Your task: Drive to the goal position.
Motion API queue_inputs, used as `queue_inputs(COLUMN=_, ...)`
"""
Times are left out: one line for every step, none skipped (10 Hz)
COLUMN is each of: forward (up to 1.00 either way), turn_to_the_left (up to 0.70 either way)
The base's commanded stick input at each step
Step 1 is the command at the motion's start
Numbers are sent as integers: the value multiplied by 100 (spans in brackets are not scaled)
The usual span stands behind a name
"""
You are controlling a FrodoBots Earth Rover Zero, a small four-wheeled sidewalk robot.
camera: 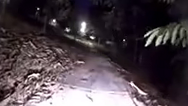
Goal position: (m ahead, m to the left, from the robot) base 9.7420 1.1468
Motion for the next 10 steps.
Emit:
queue_inputs(forward=30, turn_to_the_left=0)
queue_inputs(forward=30, turn_to_the_left=0)
queue_inputs(forward=30, turn_to_the_left=0)
queue_inputs(forward=30, turn_to_the_left=0)
queue_inputs(forward=30, turn_to_the_left=0)
queue_inputs(forward=30, turn_to_the_left=0)
queue_inputs(forward=30, turn_to_the_left=0)
queue_inputs(forward=30, turn_to_the_left=0)
queue_inputs(forward=30, turn_to_the_left=0)
queue_inputs(forward=30, turn_to_the_left=0)
